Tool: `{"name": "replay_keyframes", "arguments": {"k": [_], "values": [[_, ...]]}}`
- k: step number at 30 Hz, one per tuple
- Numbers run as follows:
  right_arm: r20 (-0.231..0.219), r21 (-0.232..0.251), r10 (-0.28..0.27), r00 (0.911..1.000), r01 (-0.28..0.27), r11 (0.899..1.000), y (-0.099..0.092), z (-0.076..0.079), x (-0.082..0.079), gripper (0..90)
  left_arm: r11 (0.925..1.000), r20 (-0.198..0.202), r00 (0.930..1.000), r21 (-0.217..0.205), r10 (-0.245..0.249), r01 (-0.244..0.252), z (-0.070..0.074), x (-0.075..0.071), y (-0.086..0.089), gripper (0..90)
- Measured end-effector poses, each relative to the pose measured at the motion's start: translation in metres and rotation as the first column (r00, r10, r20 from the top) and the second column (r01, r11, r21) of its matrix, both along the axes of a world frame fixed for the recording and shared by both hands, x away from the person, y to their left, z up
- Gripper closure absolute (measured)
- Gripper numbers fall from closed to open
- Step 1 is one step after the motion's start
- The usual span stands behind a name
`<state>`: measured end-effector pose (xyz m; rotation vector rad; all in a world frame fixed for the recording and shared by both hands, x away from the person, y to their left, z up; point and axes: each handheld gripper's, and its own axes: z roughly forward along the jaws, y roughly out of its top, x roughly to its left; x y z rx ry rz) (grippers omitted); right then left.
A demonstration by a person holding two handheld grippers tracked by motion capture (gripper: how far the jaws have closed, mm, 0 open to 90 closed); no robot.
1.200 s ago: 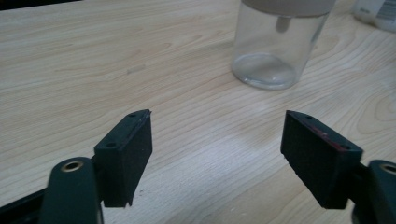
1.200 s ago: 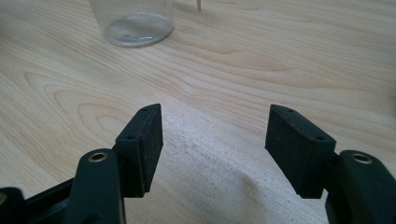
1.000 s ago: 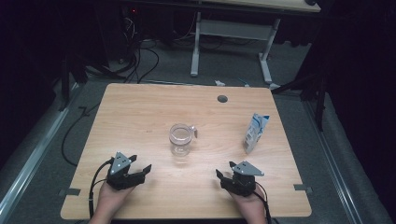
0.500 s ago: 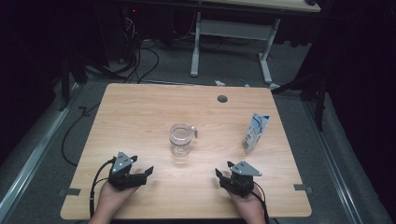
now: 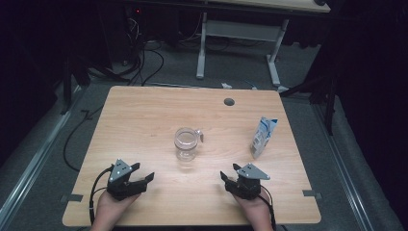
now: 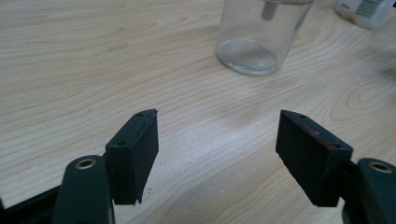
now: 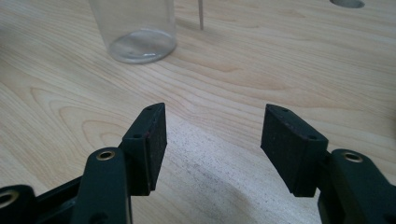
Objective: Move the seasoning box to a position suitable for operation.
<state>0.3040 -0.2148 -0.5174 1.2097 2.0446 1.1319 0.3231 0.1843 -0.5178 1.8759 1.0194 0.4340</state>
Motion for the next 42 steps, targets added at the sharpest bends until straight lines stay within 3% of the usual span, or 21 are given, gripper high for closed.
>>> {"name": "replay_keyframes", "arguments": {"k": [3,8,13,19,22,27,31,32,36,42], "values": [[0.009,-0.009,0.019,0.9998,-0.019,1.000,0.001,0.002,0.000,40.9,0.9997,0.032,0.9995,0.024,0.008,-0.008,0.001,-0.003,-0.001,37.5],[0.030,-0.029,0.016,0.9994,-0.016,0.999,0.001,0.005,-0.003,45.2,0.9976,0.005,0.9998,-0.065,-0.021,0.021,0.002,-0.003,0.002,53.2],[0.031,-0.038,0.025,0.9992,-0.023,0.999,0.001,0.004,-0.002,46.4,0.9989,0.035,0.9988,-0.035,0.033,-0.032,0.003,-0.003,-0.002,56.2],[0.023,-0.035,0.028,0.9993,-0.027,0.999,0.000,0.001,0.003,46.3,0.9993,0.038,0.9988,0.016,0.033,-0.033,0.004,0.002,-0.007,50.0],[0.024,-0.027,0.022,0.9995,-0.021,0.999,-0.001,0.002,0.001,46.0,0.9991,0.026,0.9990,-0.019,0.038,-0.037,0.005,0.003,-0.007,51.0],[0.012,-0.021,0.018,0.9998,-0.018,1.000,-0.003,-0.002,-0.002,45.4,0.9995,0.064,0.9976,-0.017,0.029,-0.028,0.009,0.001,-0.013,57.4],[0.025,-0.022,0.022,0.9994,-0.022,1.000,-0.002,0.000,-0.001,45.2,0.9993,0.062,0.9975,-0.020,0.034,-0.033,0.014,0.010,-0.021,61.3],[0.024,-0.023,0.022,0.9994,-0.022,1.000,-0.002,0.000,-0.001,45.2,0.9993,0.070,0.9969,0.009,0.036,-0.036,0.017,0.015,-0.026,62.0],[0.017,-0.029,0.032,0.9994,-0.031,0.999,-0.001,-0.001,-0.001,44.0,0.9995,0.066,0.9976,0.017,0.024,-0.025,0.021,0.027,-0.036,65.2],[0.008,-0.033,0.042,0.9991,-0.041,0.999,0.002,-0.001,-0.001,42.6,0.9996,0.057,0.9981,0.015,0.024,-0.025,0.024,0.040,-0.048,69.6]]}}
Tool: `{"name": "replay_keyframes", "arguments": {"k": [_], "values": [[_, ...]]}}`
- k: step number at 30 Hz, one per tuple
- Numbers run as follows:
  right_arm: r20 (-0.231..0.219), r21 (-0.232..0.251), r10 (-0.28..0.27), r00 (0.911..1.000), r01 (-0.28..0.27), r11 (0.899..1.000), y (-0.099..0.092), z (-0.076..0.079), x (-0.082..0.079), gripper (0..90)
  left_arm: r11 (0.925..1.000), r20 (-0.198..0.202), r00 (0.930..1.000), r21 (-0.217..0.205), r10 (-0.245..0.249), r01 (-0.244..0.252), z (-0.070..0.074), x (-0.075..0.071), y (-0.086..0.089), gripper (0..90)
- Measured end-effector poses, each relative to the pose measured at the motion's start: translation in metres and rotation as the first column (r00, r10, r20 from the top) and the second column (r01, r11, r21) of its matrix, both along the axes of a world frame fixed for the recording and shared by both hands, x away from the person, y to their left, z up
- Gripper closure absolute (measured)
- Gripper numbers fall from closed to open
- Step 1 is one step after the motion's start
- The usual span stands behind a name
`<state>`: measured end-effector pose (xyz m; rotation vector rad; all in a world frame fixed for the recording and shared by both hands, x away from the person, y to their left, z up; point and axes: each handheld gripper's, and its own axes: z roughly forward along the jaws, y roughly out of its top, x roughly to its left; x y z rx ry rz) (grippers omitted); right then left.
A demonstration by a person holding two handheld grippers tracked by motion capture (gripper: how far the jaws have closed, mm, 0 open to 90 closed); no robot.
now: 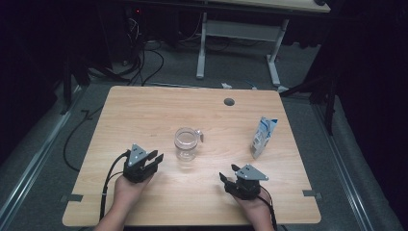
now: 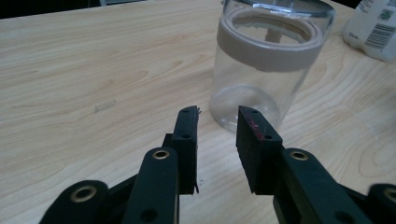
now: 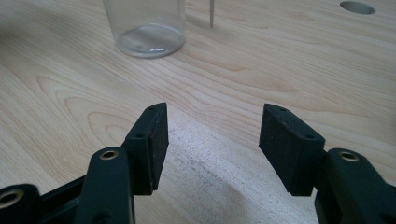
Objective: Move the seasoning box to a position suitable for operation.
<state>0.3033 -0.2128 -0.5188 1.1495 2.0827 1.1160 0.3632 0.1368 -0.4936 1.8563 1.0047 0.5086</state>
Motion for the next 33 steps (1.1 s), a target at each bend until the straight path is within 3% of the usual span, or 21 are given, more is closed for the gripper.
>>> {"name": "replay_keyframes", "arguments": {"k": [5,6,8,10,12,14,15,17,18,27,33], "values": [[0.006,-0.004,-0.004,1.0000,0.004,1.000,0.000,0.001,0.000,42.3,0.9997,0.005,0.9999,0.020,0.010,-0.010,0.006,0.017,-0.011,77.6],[0.010,-0.002,-0.004,0.9999,0.004,1.000,0.000,0.002,0.000,42.4,0.9997,0.005,0.9997,0.005,0.022,-0.022,0.009,0.026,-0.014,80.1],[0.009,0.001,-0.003,1.0000,0.003,1.000,0.000,0.003,0.000,42.4,0.9995,0.008,0.9995,-0.002,0.030,-0.030,0.010,0.031,-0.015,83.0],[0.014,-0.001,-0.005,0.9999,0.005,1.000,-0.001,0.004,0.000,42.3,0.9983,0.056,0.9971,0.023,0.052,-0.053,0.015,0.038,-0.019,90.0],[0.016,-0.005,-0.009,0.9998,0.009,1.000,-0.001,0.004,0.000,42.2,0.9983,0.074,0.9960,0.026,0.050,-0.052,0.022,0.054,-0.025,90.0],[0.015,-0.005,-0.013,0.9998,0.013,1.000,-0.002,0.004,0.000,42.2,0.9988,0.076,0.9962,0.018,0.043,-0.044,0.023,0.059,-0.027,90.0],[0.013,-0.002,-0.010,0.9999,0.010,1.000,-0.002,0.004,0.000,42.2,0.9993,0.066,0.9972,0.012,0.035,-0.036,0.025,0.069,-0.031,90.0],[0.011,0.000,-0.009,0.9999,0.009,1.000,-0.002,0.005,0.000,42.2,0.9991,0.073,0.9966,0.014,0.038,-0.039,0.025,0.072,-0.034,90.0],[0.009,0.004,-0.006,0.9999,0.006,1.000,-0.003,0.005,0.000,42.2,0.9989,0.056,0.9976,0.022,0.041,-0.043,0.023,0.079,-0.039,90.0],[-0.001,0.009,0.001,1.0000,-0.001,1.000,-0.002,0.003,-0.001,41.2,0.9994,0.035,0.9988,0.000,0.033,-0.033,0.015,0.097,-0.041,90.0],[-0.009,0.008,-0.002,1.0000,0.002,1.000,-0.001,0.002,-0.001,41.3,0.9989,0.036,0.9993,-0.046,0.010,-0.009,0.011,0.102,-0.043,90.0]]}}
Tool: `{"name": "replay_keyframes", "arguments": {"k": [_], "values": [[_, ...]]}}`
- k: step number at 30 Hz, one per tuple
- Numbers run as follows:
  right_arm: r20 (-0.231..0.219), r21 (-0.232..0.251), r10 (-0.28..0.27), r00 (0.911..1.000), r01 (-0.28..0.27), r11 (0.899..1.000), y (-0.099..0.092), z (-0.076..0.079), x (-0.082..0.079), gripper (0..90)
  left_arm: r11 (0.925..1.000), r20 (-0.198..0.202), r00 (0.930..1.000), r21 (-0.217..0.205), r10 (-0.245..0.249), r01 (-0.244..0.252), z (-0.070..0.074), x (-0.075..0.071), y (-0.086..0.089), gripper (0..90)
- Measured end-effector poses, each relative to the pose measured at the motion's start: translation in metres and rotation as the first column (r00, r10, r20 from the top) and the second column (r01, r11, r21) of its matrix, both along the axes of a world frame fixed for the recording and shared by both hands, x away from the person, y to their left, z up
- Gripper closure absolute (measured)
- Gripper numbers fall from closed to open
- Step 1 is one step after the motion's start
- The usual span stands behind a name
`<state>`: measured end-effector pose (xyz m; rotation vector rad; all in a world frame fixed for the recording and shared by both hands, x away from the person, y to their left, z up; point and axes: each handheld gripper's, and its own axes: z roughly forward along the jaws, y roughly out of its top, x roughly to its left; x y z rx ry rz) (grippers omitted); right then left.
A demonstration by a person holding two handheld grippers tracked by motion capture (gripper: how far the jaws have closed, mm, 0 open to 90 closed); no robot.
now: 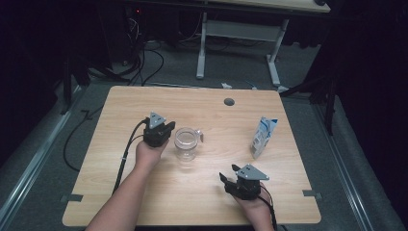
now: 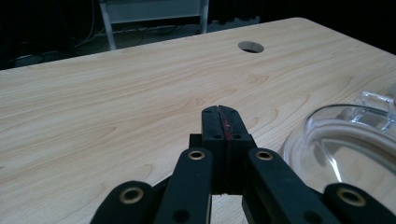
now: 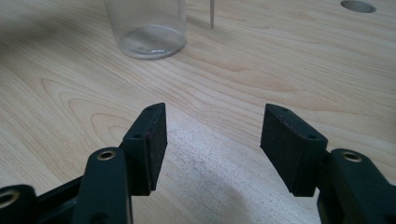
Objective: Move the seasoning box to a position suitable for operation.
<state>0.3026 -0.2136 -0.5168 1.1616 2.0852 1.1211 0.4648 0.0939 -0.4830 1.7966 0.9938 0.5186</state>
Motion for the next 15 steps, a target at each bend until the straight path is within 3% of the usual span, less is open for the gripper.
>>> {"name": "replay_keyframes", "arguments": {"k": [8,15], "values": [[-0.003,-0.003,0.001,1.0000,-0.001,1.000,0.002,-0.001,-0.001,41.3,0.9991,-0.010,0.9990,-0.007,-0.043,0.043,-0.003,-0.003,-0.004,90.0],[-0.001,0.009,-0.002,1.0000,0.003,1.000,-0.002,0.000,-0.001,41.5,0.9980,0.010,0.9981,-0.014,-0.061,0.061,-0.001,-0.013,-0.006,90.0]]}}
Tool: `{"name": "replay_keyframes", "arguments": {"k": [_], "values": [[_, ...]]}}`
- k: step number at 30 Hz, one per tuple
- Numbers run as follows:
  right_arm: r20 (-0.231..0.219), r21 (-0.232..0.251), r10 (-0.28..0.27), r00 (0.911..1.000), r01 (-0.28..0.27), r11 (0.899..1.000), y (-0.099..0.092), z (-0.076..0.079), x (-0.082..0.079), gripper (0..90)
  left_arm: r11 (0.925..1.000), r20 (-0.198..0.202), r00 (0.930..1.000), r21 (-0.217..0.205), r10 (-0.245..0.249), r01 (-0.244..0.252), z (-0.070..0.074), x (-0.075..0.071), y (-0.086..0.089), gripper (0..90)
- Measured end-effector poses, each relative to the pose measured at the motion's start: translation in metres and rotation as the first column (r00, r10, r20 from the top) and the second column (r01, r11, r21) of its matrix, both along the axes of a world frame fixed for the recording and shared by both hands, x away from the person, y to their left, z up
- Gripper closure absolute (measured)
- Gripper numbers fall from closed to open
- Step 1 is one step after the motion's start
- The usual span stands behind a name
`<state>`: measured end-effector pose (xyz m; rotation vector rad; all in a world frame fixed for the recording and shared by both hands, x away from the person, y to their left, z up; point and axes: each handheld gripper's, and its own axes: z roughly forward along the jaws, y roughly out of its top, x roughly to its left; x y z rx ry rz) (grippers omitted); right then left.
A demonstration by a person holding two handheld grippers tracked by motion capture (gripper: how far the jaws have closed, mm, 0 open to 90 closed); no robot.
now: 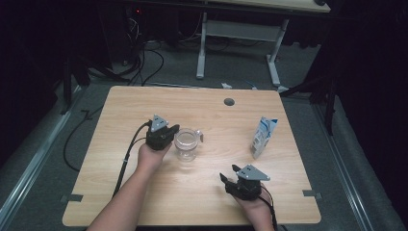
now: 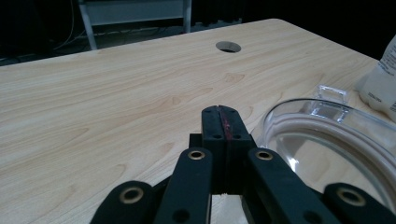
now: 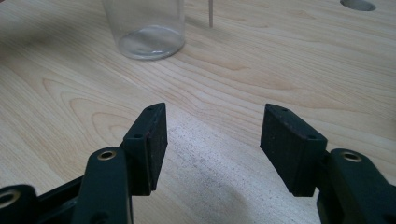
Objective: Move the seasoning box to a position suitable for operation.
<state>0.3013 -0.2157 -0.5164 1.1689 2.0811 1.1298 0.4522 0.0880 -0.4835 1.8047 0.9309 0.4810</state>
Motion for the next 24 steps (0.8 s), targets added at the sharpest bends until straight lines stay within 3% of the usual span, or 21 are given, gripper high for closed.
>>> {"name": "replay_keyframes", "arguments": {"k": [5,13,15,16,24], "values": [[-0.001,0.004,-0.004,1.0000,0.004,1.000,0.000,0.001,0.000,41.5,0.9997,0.017,0.9998,-0.020,-0.012,0.012,-0.002,-0.009,0.003,90.0],[-0.002,0.000,-0.001,1.0000,0.001,1.000,0.001,-0.001,0.001,41.4,0.9988,0.039,0.9989,-0.041,-0.026,0.028,-0.004,-0.038,0.010,90.0],[0.000,-0.002,0.001,1.0000,-0.001,1.000,0.001,-0.001,0.001,41.4,0.9989,0.040,0.9989,-0.039,-0.026,0.028,-0.004,-0.042,0.010,90.0],[-0.004,-0.004,0.002,1.0000,-0.002,1.000,0.002,-0.001,0.000,41.5,0.9998,0.051,0.9986,-0.010,-0.015,0.015,-0.004,-0.049,0.010,90.0],[0.002,-0.006,0.007,1.0000,-0.007,1.000,0.003,-0.001,0.000,41.5,0.9996,0.046,0.9986,-0.009,-0.026,0.026,-0.007,-0.073,0.009,90.0]]}}
